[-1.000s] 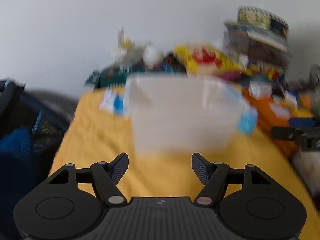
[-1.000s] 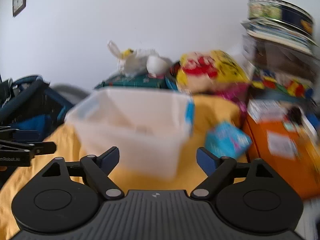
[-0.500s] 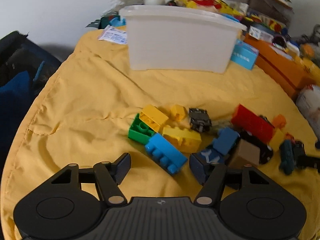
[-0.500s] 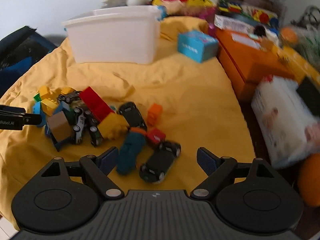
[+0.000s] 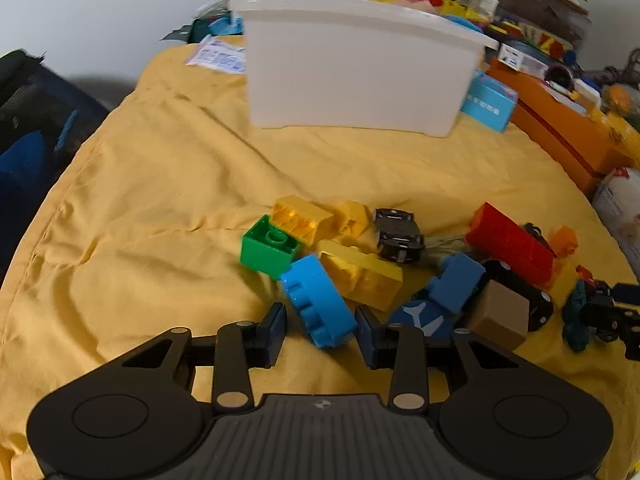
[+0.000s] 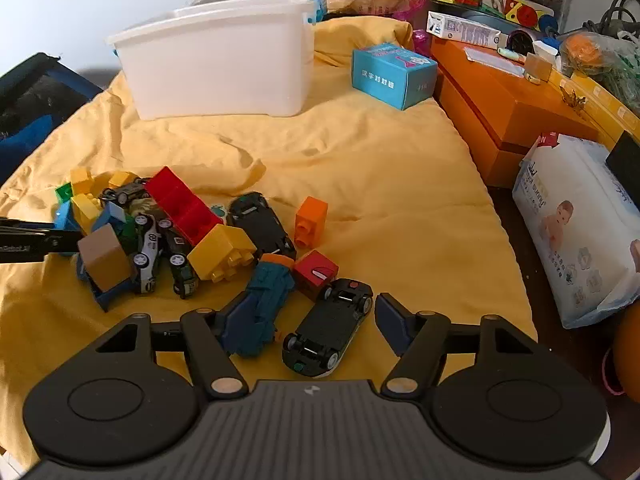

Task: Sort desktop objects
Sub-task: 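Grasp a blue brick with the left tool while the right tool grasps a green-black toy car, then carry the blue brick and the toy car over the white bin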

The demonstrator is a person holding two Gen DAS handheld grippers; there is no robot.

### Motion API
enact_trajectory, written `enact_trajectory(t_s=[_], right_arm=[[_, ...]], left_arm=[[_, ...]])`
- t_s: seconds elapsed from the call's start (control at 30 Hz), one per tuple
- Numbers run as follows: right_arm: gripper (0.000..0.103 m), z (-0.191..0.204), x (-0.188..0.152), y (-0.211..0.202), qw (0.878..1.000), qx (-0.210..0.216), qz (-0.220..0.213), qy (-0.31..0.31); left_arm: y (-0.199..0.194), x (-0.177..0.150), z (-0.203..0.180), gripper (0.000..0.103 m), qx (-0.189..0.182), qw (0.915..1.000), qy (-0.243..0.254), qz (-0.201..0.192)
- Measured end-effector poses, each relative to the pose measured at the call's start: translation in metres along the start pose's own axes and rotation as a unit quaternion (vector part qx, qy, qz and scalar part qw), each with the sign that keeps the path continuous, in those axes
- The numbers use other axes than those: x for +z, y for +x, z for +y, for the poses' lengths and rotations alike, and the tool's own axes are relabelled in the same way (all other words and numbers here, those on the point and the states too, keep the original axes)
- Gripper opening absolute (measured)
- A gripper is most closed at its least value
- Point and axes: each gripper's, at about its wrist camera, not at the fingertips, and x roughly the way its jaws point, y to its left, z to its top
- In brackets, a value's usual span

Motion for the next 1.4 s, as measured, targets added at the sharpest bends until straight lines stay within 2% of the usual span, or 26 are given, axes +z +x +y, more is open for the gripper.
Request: enact_trajectory(t_s=[0.23, 0.37, 0.53, 0.6, 0.73, 0.77, 0.87, 1.17, 1.4], right_arm=[[0.065, -0.005, -0.003, -0.011, 0.999, -0.020, -0.011, 0.027], [0.062, -0.005, -0.004, 0.005, 0.999, -0.024, 0.024, 0.024], [0.042, -0.010, -0.002, 0.014, 0.998, -0.013, 0.030, 0.046], [0.027, -0.011, -0.001, 0.012, 0.999, -0.007, 0.025, 0.042], [0.027, -0.016, -0.002, 0.003, 0.999, 0.004, 0.017, 0.042], [0.027, -0.017, -0.002, 0.001, 0.999, 0.006, 0.014, 0.042], [0.027, -0.019, -0.002, -0.005, 0.999, 0.007, 0.006, 0.035], [0.027, -0.020, 0.008, -0.025, 0.999, 0.015, -0.034, 0.026], [0.027, -0.015, 0.035, -0.038, 0.996, 0.036, -0.068, 0.042]], left_arm=[[0.004, 0.003, -0.002, 0.039, 0.001, 1.0000, 0.000, -0.002], [0.005, 0.002, 0.001, 0.037, -0.002, 1.0000, -0.008, -0.001], [0.005, 0.002, 0.001, 0.037, 0.001, 1.0000, -0.005, 0.002], [0.007, 0.004, 0.000, 0.037, 0.004, 0.9999, -0.011, 0.002], [0.008, 0.005, 0.000, 0.035, 0.000, 1.0000, -0.009, 0.000], [0.007, 0.005, 0.002, 0.030, -0.002, 0.9999, -0.010, -0.002], [0.003, 0.004, 0.006, 0.025, -0.004, 0.9998, -0.016, -0.008], [-0.019, 0.005, 0.009, 0.025, -0.002, 0.9996, 0.000, -0.030], [-0.046, 0.036, 0.013, 0.025, -0.005, 0.9982, -0.025, -0.054]])
